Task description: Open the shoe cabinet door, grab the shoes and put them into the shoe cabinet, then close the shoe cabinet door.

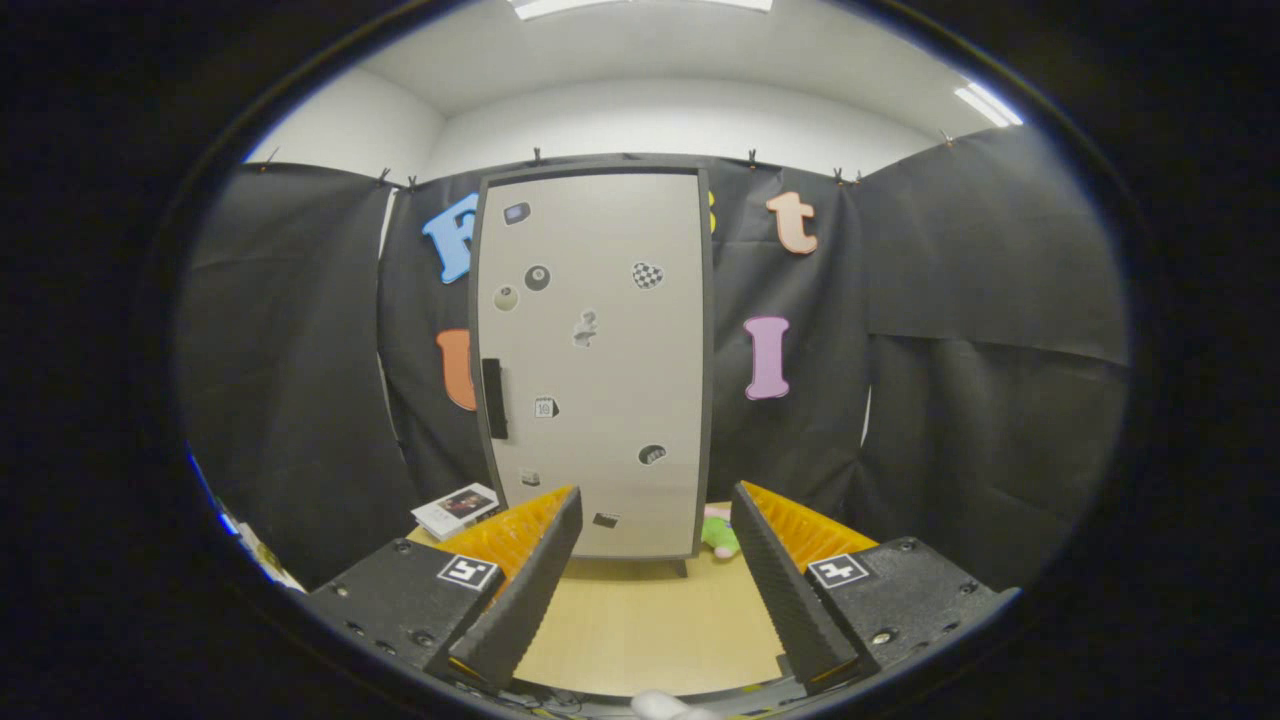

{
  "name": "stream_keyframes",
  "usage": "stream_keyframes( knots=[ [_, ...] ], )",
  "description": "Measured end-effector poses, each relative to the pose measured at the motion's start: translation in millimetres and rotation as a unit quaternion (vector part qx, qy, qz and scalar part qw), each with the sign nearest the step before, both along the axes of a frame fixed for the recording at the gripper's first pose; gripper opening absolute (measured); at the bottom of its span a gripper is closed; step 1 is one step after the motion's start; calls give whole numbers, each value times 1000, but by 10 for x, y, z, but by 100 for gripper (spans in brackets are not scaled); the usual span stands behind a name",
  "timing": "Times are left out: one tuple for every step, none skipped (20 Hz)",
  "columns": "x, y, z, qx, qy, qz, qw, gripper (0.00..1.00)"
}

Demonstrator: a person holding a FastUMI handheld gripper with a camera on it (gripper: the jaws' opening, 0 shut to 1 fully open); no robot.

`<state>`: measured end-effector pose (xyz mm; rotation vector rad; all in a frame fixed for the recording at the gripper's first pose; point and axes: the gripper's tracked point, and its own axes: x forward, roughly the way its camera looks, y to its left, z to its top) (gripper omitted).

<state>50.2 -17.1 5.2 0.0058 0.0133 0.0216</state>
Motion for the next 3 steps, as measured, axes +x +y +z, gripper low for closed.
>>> stream_keyframes(
  knots=[
    [17,9,0,-1,1,1,1000,98],
    [24,10,1,-2,1,1,1000,98],
    [39,9,6,-4,0,2,1000,98]
  ],
)
